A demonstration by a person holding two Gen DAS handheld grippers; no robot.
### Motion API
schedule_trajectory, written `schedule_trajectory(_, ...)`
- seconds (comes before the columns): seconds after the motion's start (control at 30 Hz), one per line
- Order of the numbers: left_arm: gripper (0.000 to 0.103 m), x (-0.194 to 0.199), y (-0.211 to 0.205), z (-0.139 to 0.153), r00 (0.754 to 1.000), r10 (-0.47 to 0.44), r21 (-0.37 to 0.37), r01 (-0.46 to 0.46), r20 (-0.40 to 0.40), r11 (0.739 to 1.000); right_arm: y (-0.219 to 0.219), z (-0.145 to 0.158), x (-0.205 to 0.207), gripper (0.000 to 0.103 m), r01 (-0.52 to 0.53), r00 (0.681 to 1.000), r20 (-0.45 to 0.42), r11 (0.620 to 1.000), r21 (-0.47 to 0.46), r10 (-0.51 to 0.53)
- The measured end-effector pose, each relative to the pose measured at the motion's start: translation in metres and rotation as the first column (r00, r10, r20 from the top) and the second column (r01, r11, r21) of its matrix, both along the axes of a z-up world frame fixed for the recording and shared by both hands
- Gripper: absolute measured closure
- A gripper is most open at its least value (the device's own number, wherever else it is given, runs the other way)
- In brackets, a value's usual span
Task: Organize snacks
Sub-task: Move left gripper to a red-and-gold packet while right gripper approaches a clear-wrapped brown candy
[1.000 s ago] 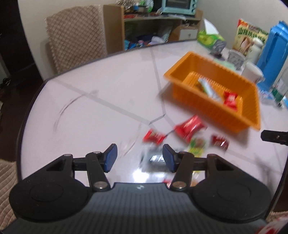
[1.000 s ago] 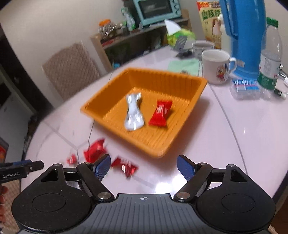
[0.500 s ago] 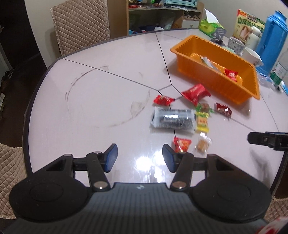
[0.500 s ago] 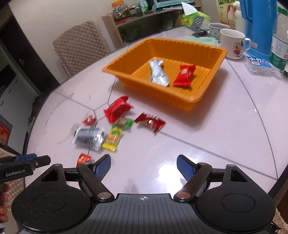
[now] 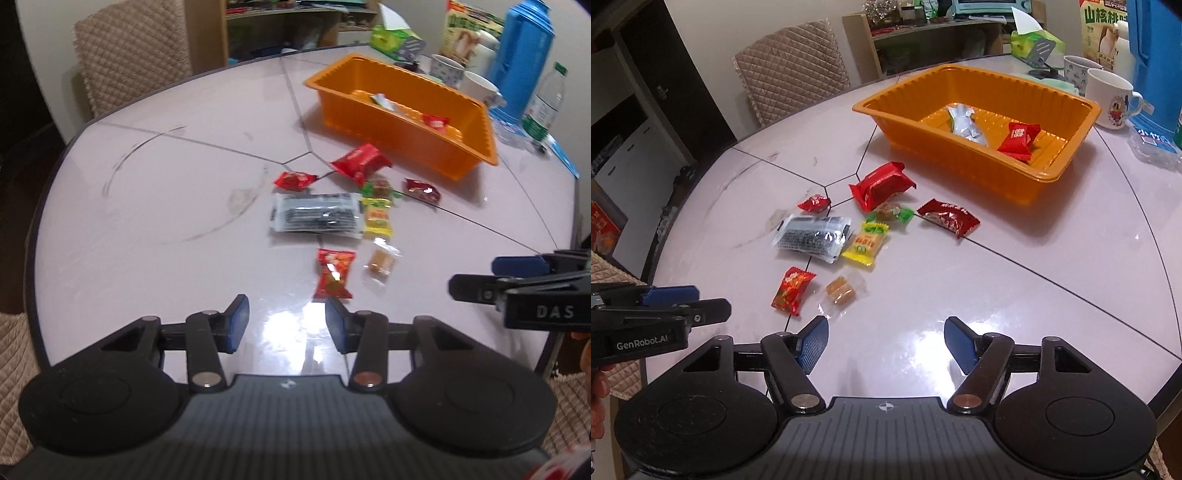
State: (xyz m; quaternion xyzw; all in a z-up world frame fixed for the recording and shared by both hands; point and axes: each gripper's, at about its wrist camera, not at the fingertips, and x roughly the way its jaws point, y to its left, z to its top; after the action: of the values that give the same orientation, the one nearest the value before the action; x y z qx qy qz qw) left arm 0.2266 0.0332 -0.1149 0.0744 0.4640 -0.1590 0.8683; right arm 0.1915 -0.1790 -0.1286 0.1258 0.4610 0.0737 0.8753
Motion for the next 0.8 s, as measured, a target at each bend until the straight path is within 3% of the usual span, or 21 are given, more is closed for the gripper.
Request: schedule_trajectory(0.8,0.068,0.022,-0.038,-0.025,0.994,-0.104,0.022,0.104,-0.020,0.994,-0.012,-0.010,0.009,0.039,0.041,0.999,-0.005,0.999,-0.018,-0.041)
